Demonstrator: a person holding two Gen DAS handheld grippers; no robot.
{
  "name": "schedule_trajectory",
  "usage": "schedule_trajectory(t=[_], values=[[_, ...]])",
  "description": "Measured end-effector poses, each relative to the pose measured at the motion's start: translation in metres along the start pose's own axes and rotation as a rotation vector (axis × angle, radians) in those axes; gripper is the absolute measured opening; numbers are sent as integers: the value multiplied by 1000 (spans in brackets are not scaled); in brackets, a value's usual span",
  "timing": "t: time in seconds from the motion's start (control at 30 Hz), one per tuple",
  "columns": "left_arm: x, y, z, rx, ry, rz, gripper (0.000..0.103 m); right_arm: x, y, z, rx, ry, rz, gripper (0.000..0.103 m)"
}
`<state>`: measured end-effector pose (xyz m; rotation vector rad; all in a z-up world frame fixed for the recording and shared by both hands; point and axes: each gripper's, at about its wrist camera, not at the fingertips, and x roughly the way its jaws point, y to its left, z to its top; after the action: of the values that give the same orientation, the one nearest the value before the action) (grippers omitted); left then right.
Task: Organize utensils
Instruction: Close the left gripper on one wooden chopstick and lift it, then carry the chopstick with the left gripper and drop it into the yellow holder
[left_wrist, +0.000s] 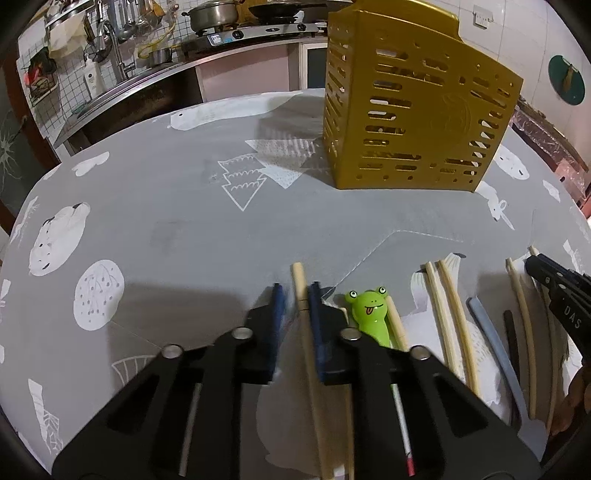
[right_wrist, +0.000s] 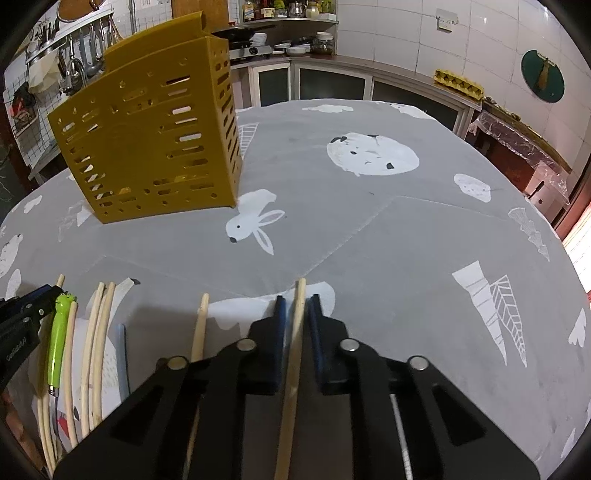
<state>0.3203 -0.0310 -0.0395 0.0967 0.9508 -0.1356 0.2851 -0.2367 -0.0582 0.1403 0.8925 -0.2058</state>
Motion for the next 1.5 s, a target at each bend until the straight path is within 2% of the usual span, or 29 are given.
schedule_trajectory(t=[0.27,0.47,0.57,0.8,1.0,1.2,1.5], values=[[-3,2,1,-10,-9,-6,5,-3,-7,1,15,-11,36,7],[-21,6,0,-27,-58,-8,5,-22,-12,2,29,-76,65,6],[-37,11,1,-55,-100,-27,5,-37,-11,4,35,-135,94,6],[-80,23,-3,-97,-231,-34,5,-79,1,4,-14,-283,99,6],[-117,22,-11,-84,-328,-23,5,-115,4,0,-32,-398,130,6],[-144,19,-22,-73,-393,-16,5,-134,1,-4,-32,-432,158,6],[-171,16,-46,-53,-495,38,5,-154,-4,-18,-34,-486,173,6]])
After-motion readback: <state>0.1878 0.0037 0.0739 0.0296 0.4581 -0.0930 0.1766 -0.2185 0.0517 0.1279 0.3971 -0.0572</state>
